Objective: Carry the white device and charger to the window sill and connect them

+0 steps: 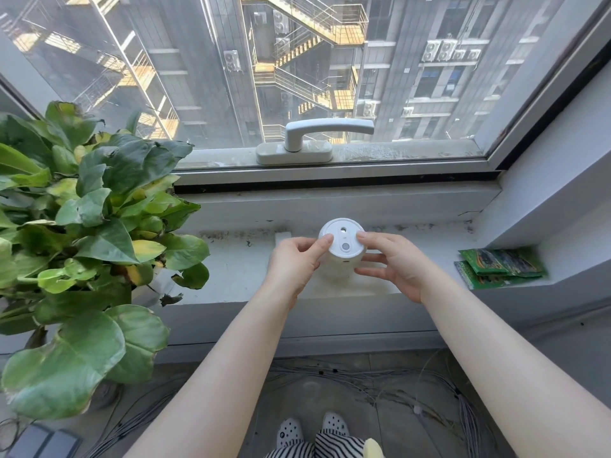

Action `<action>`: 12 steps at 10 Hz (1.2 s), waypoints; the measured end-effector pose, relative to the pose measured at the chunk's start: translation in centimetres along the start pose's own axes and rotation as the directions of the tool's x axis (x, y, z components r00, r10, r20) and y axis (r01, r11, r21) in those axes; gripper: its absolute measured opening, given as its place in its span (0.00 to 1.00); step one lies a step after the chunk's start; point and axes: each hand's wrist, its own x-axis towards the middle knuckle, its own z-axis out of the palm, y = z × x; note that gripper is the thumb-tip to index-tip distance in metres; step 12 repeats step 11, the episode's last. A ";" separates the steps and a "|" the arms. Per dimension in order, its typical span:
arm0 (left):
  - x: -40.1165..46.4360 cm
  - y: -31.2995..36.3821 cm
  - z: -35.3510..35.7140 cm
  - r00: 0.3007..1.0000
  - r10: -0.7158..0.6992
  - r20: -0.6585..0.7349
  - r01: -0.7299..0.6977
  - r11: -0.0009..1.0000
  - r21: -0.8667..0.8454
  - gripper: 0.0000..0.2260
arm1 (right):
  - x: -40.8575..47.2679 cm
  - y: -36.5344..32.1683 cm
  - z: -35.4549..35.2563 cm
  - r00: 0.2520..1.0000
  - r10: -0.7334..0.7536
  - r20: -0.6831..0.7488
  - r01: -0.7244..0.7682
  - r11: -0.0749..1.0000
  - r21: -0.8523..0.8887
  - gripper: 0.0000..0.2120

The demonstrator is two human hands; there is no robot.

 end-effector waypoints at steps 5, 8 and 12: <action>0.7 -0.5 -0.2 0.999 -0.010 -0.034 0.012 0.999 0.040 0.16 | 0.6 0.5 0.2 1.000 0.007 -0.014 -0.007 0.999 -0.051 0.17; 0.7 -0.3 -0.3 0.993 0.053 -0.102 -0.039 0.990 0.133 0.19 | 0.8 0.5 0.3 1.000 0.014 -0.025 -0.016 0.997 -0.074 0.16; -1.7 1.4 -0.4 0.956 0.232 -0.182 -0.236 0.972 -0.001 0.12 | -0.5 0.5 -1.2 0.987 -0.040 -0.154 0.025 0.995 -0.098 0.21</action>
